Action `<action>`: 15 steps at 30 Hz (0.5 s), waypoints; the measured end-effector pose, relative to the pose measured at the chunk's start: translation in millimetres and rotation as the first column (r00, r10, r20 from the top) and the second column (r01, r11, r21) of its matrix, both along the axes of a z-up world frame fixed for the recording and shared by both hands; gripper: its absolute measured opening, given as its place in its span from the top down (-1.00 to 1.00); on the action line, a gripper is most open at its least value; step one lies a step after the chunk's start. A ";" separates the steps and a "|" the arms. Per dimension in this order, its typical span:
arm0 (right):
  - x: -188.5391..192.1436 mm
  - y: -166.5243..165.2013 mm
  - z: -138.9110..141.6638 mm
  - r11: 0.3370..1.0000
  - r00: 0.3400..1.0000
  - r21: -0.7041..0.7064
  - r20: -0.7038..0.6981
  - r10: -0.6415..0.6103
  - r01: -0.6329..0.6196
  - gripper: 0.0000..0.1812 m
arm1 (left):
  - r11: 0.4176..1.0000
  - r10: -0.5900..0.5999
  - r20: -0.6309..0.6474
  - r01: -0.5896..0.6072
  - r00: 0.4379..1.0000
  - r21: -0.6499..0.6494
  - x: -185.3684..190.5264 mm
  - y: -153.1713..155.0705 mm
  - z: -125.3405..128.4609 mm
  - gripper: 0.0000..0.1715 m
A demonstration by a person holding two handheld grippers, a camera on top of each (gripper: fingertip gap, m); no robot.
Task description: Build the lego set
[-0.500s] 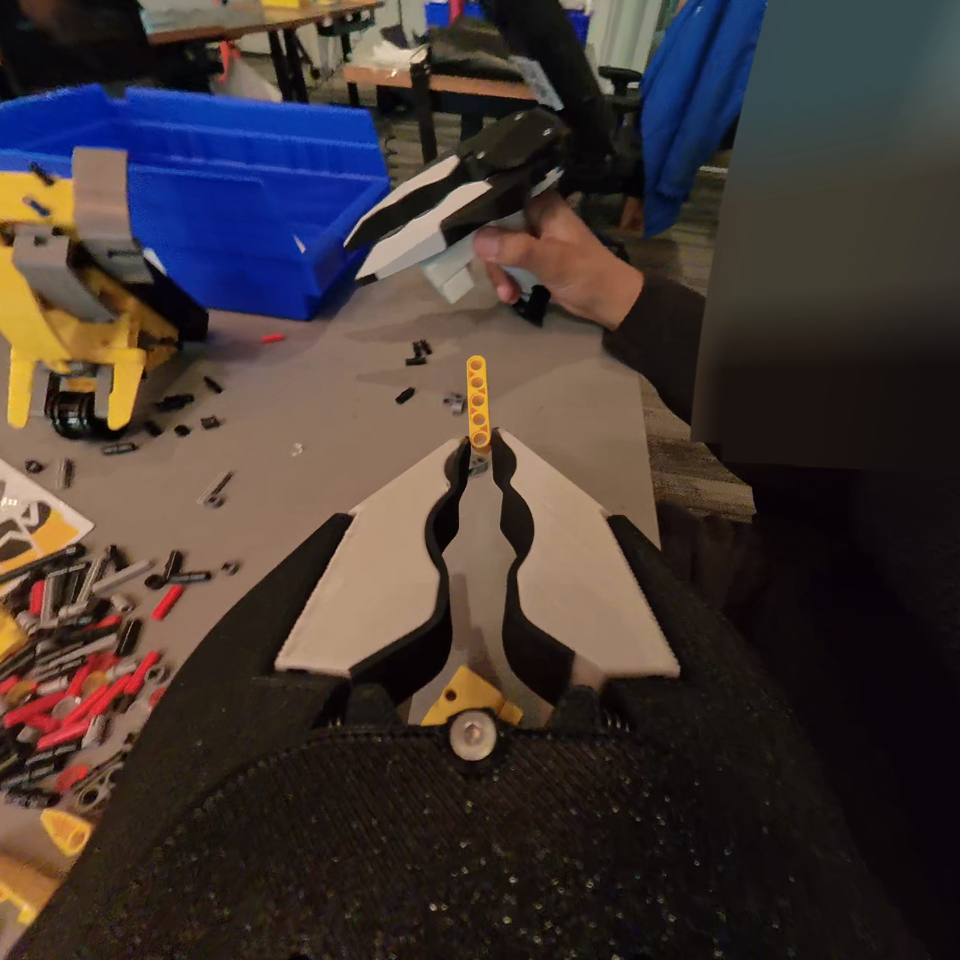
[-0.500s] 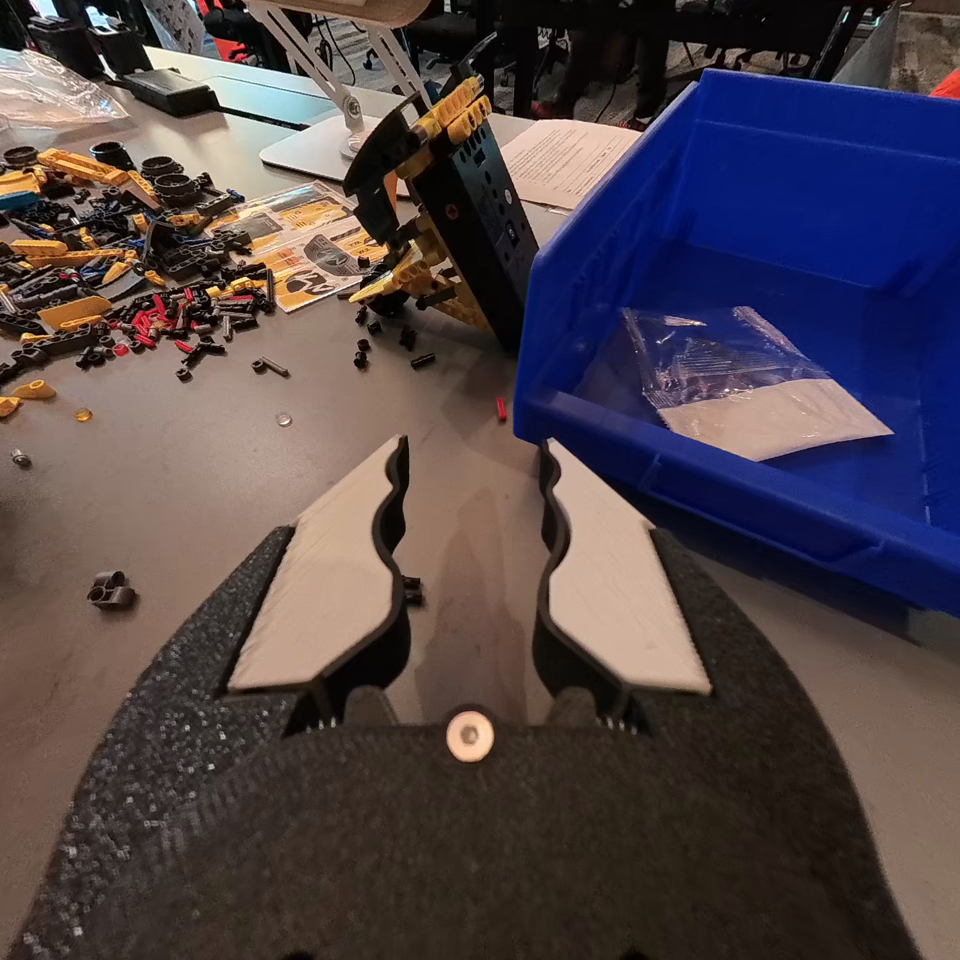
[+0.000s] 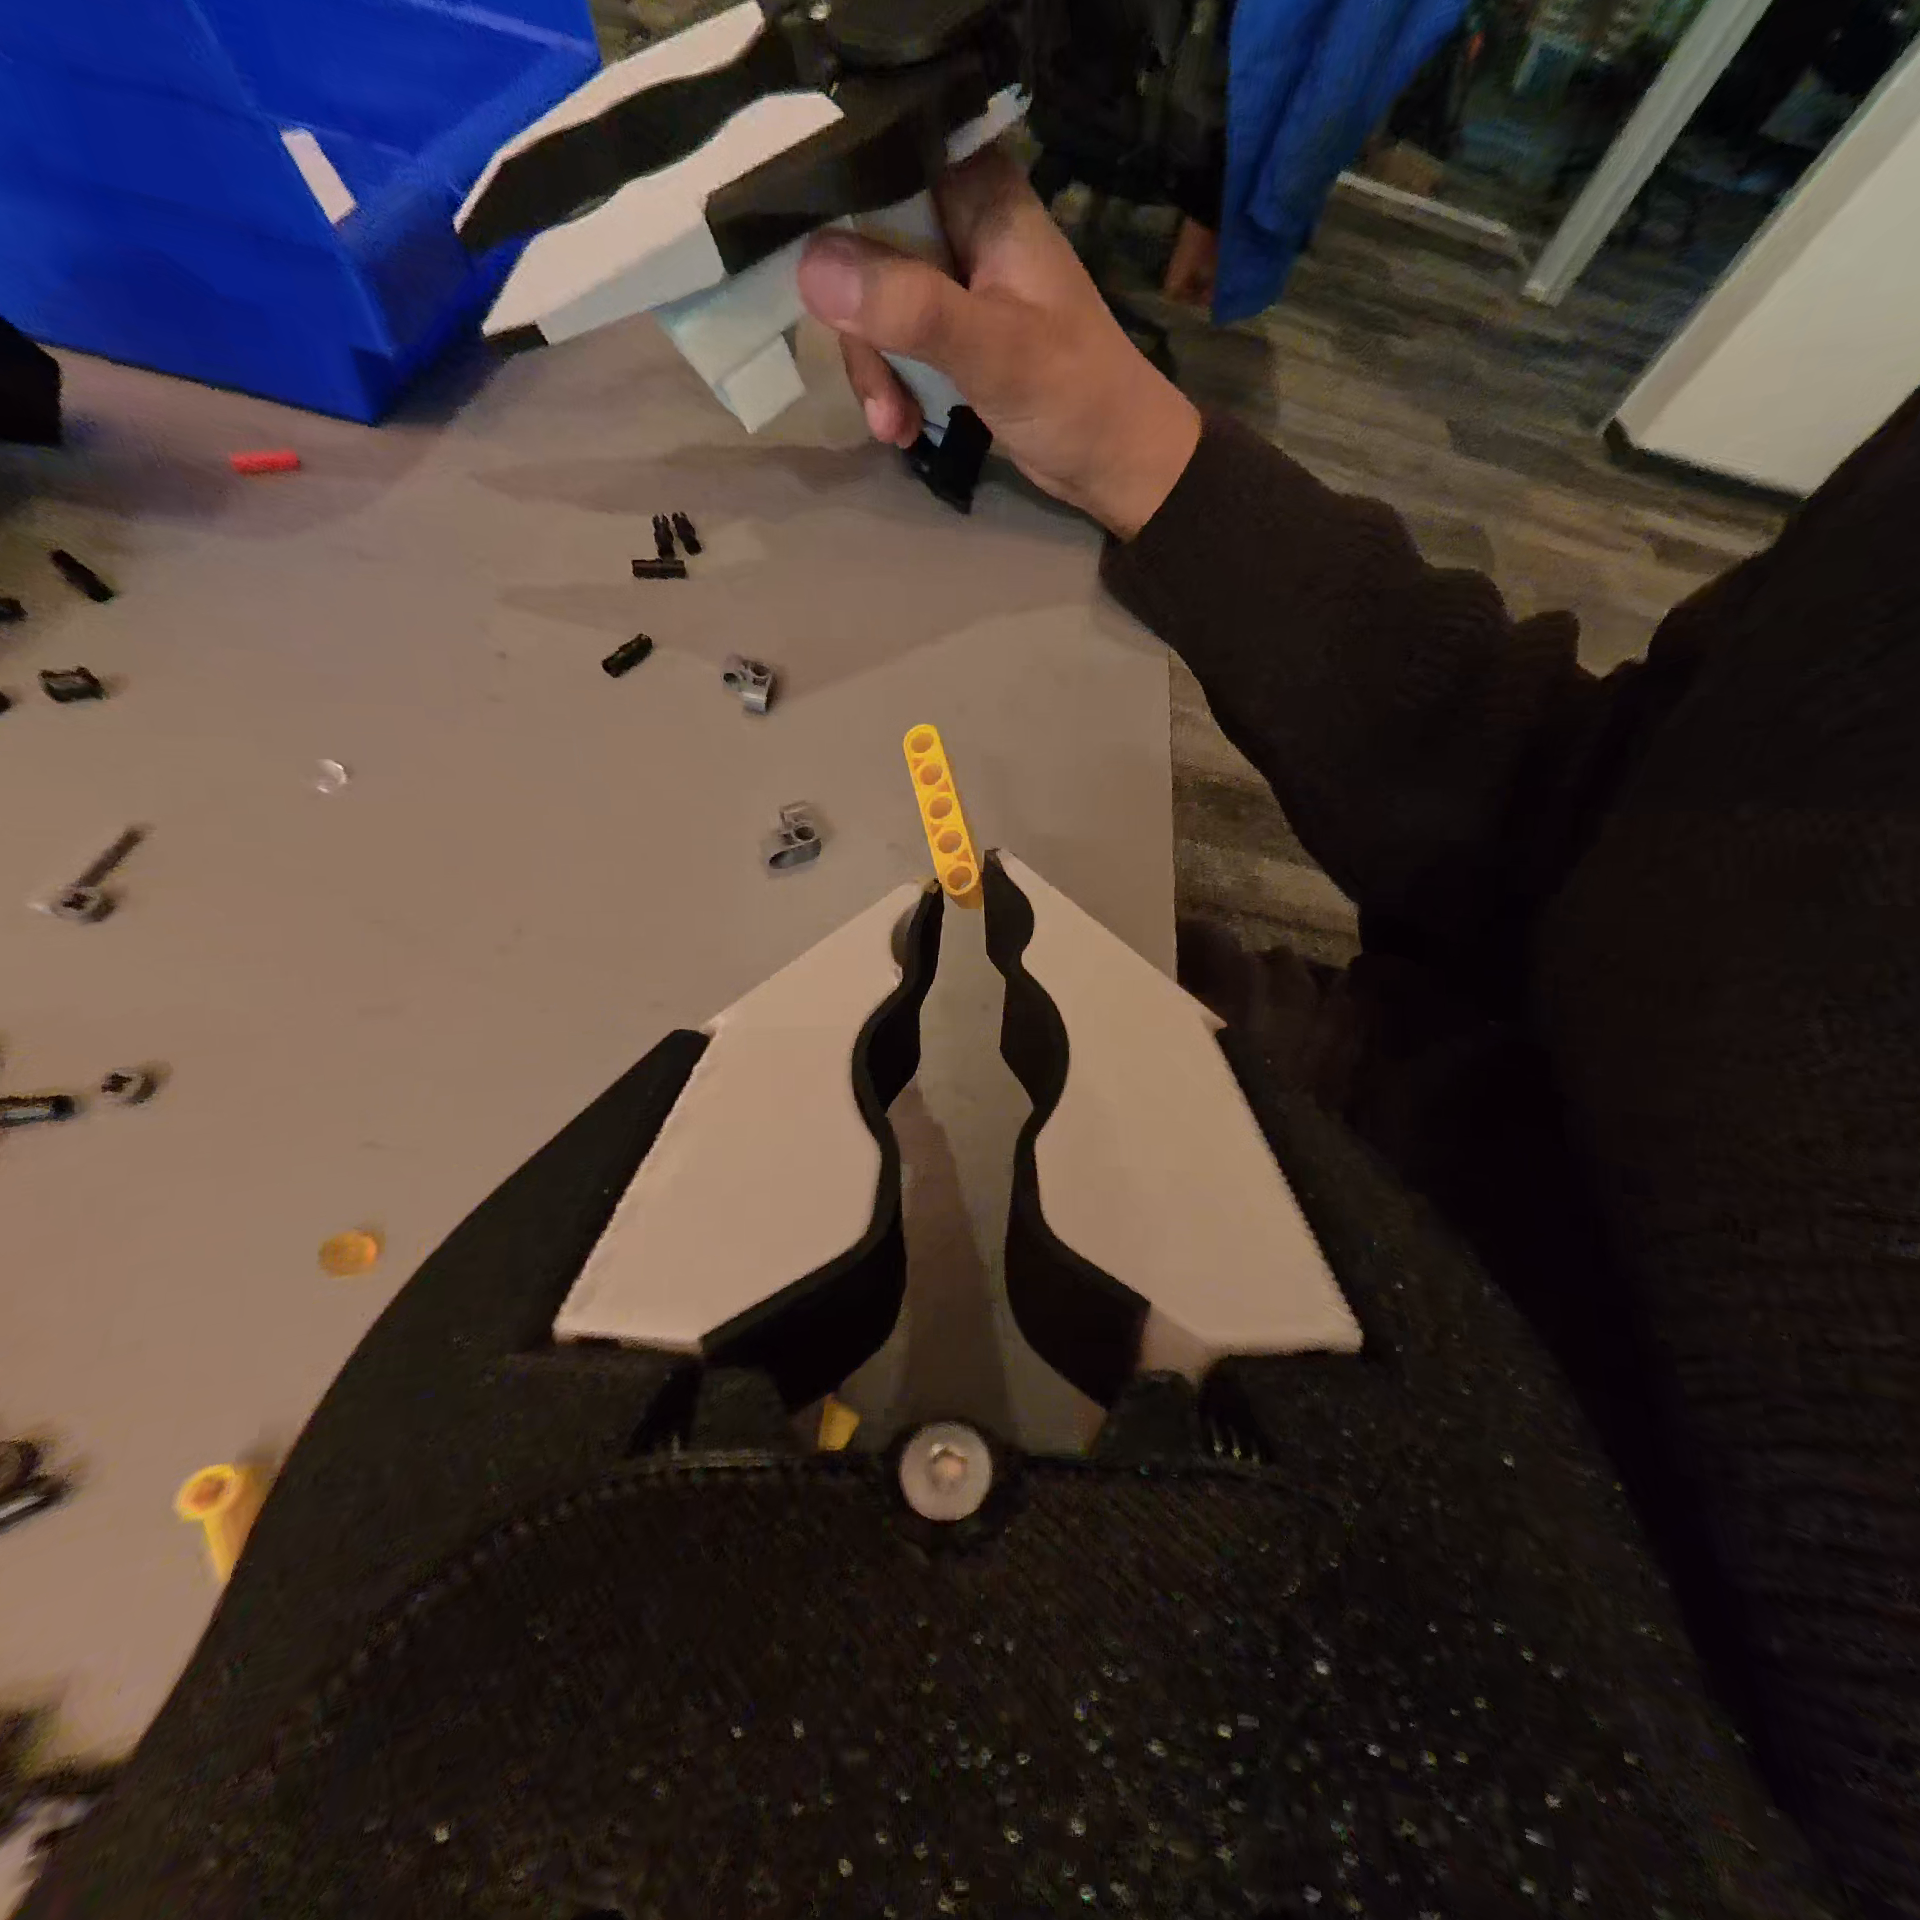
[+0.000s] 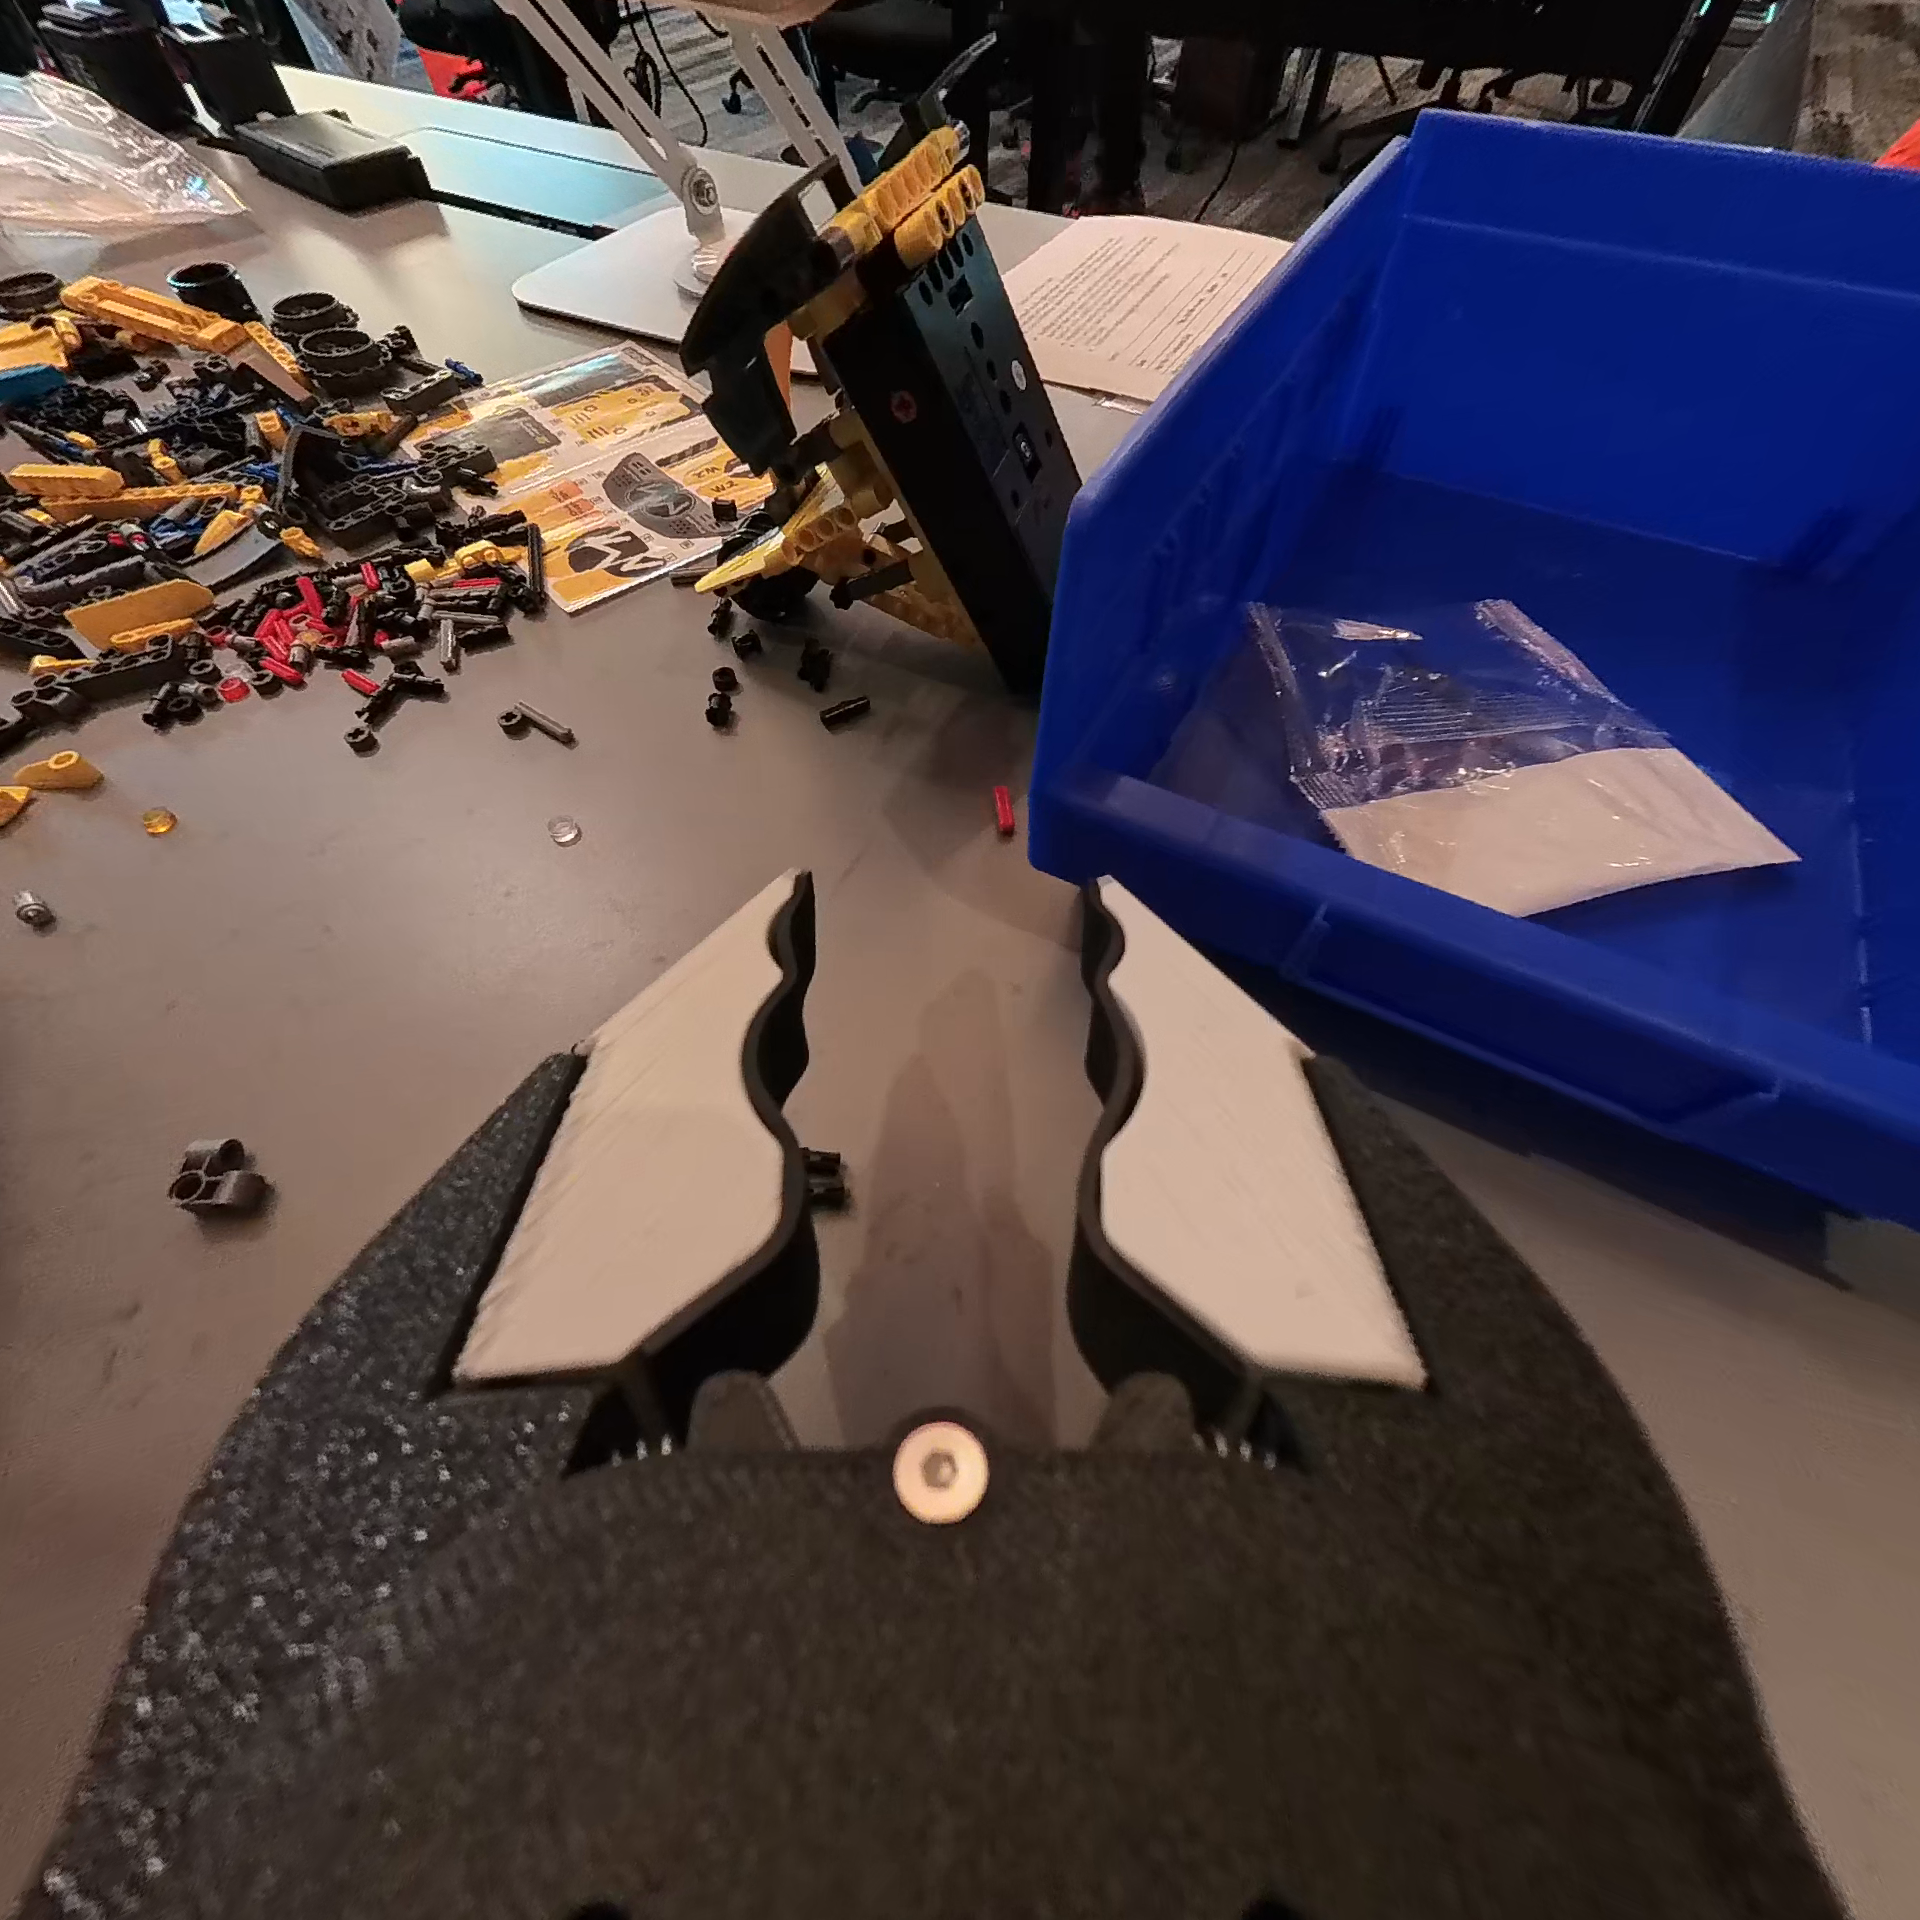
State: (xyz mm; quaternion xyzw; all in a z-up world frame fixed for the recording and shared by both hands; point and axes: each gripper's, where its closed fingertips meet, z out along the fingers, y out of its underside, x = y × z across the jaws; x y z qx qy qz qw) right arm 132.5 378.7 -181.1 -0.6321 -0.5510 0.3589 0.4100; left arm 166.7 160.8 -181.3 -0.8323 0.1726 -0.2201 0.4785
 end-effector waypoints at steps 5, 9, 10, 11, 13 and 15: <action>-0.3 0.1 -1.0 1.000 1.000 -0.009 0.005 0.002 -0.002 0.43 | 0.996 0.020 -0.010 -0.021 1.000 -0.089 15.6 -0.7 -11.3 0.95; -0.5 -0.3 -1.1 1.000 1.000 0.001 0.007 0.002 -0.002 0.43 | 0.986 0.112 -0.206 -0.135 0.972 -0.100 -4.0 6.8 -32.4 0.94; -0.4 -0.4 -1.1 1.000 1.000 0.004 0.007 0.002 -0.002 0.43 | 0.983 0.120 -0.224 -0.147 0.967 -0.106 -5.4 7.3 -35.5 0.94; -0.4 -0.7 -0.9 1.000 1.000 0.008 0.008 0.002 -0.002 0.43 | 0.982 0.115 -0.225 -0.145 0.968 -0.119 -3.8 6.8 -37.9 0.94; -0.4 -1.0 -0.7 1.000 1.000 0.015 0.007 0.001 -0.002 0.43 | 0.981 0.106 -0.227 -0.140 0.968 -0.135 -1.0 5.8 -42.3 0.94; -0.3 -1.0 -0.3 1.000 1.000 0.020 0.005 0.000 0.000 0.43 | 0.980 0.104 -0.265 -0.143 0.959 -0.135 -2.7 5.8 -47.4 0.94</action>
